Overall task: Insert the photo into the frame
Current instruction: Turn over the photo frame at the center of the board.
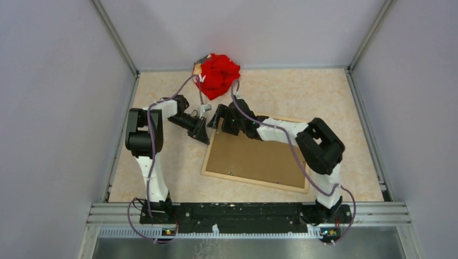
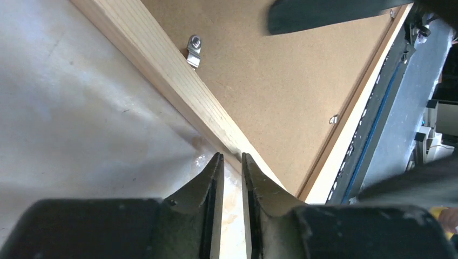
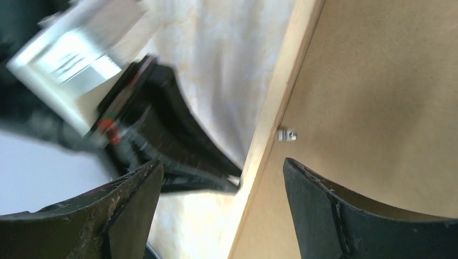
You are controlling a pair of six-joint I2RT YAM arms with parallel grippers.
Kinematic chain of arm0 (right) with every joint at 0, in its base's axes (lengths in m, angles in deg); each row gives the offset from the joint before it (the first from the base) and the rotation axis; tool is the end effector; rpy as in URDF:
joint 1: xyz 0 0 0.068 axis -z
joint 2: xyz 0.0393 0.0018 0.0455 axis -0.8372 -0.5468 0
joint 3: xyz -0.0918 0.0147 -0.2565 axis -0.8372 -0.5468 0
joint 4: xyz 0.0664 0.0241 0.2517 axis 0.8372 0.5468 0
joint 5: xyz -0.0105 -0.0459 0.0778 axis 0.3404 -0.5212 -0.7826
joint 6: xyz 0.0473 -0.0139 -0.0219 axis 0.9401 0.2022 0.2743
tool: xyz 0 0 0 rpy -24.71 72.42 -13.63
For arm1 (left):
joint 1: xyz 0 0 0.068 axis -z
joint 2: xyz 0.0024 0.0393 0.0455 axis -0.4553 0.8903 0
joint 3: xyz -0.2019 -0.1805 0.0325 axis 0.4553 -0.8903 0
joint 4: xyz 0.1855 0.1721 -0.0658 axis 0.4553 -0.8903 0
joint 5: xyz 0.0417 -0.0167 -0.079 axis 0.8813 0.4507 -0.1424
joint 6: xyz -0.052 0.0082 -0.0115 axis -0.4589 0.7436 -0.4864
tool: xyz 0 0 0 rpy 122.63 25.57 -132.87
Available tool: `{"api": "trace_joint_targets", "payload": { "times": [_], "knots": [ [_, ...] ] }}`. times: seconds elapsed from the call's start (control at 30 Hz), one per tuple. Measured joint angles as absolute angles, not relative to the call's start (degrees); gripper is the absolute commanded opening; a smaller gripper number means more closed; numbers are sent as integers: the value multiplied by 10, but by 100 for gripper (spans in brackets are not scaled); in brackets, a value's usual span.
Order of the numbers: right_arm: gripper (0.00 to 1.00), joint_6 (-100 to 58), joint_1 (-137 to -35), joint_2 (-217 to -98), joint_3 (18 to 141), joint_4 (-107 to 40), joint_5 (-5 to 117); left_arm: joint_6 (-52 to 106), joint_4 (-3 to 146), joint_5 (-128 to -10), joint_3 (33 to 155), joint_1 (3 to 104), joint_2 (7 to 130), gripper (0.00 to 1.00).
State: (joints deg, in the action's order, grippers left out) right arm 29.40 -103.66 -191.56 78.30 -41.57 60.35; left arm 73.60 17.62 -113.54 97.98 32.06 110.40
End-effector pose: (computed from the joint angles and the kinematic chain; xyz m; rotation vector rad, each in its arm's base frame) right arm 0.3059 0.3290 0.1781 0.1792 2.3618 1.0551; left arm 0.3567 -0.0595 0.1358 0.8678 2.5128 -1.2981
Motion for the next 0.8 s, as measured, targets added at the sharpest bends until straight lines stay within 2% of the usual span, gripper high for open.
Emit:
{"api": "trace_joint_targets", "payload": {
  "times": [0.07, 0.17, 0.4, 0.6, 0.67, 0.8],
  "knots": [
    [82, 246, -1035, -1869, 771, -389, 603, 743, 172, -1129, 987, 320, 1104, 40],
    [83, 174, -1036, -1772, 735, -348, 596, 752, 164, -1121, 992, 315, 1096, 47],
    [78, -15, -1083, -1567, 597, -269, 579, 778, 125, -1109, 997, 297, 1046, 53],
    [72, -115, -1206, -1538, 475, -208, 583, 797, 101, -1088, 993, 295, 998, 56],
    [68, -131, -1214, -1539, 461, -195, 589, 805, 90, -1082, 986, 295, 981, 58],
    [48, -156, -1216, -1547, 458, -200, 610, 828, 72, -1067, 968, 295, 947, 62]
  ]
}}
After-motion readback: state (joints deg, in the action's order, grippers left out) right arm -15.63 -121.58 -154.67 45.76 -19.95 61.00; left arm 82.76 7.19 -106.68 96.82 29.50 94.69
